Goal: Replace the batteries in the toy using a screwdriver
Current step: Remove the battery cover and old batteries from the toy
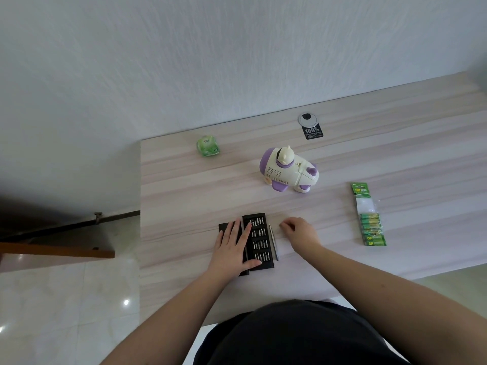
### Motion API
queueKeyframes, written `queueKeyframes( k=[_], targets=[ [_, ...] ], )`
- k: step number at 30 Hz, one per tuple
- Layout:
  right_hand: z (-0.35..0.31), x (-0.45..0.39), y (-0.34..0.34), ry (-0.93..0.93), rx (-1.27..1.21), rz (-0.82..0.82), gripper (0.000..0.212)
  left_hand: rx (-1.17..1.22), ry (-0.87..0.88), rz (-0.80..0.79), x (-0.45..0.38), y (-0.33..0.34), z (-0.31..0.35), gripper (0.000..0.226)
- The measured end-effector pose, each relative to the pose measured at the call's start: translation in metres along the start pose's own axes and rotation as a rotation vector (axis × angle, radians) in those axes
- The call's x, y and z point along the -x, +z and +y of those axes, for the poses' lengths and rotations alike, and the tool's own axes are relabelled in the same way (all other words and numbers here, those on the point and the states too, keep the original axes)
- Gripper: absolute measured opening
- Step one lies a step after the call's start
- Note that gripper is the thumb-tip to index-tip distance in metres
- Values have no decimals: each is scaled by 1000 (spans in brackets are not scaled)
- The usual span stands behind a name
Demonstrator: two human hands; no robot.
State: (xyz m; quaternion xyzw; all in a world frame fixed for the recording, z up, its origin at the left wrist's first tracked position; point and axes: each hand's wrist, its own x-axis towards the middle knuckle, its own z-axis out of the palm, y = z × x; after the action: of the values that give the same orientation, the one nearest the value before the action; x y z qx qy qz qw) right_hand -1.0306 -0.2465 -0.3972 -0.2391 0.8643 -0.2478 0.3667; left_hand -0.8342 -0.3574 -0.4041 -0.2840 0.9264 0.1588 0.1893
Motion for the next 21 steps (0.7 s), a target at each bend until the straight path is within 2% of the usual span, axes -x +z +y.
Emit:
queueKeyframes(
  k=[4, 9, 14, 21],
  targets=[
    [3, 8, -13, 57, -116, 22, 19, -4, 16, 7, 0, -2, -1, 108],
    [20, 19, -31, 74, -89, 42, 17, 14, 31, 16, 0, -1, -2, 109],
    [33, 33, -53, -24, 65, 50, 17, -1, 135, 156, 4, 1, -1, 97],
    [46, 51, -84, 18, -27, 173, 14, 50, 167, 192, -1, 2, 24, 64]
  ],
)
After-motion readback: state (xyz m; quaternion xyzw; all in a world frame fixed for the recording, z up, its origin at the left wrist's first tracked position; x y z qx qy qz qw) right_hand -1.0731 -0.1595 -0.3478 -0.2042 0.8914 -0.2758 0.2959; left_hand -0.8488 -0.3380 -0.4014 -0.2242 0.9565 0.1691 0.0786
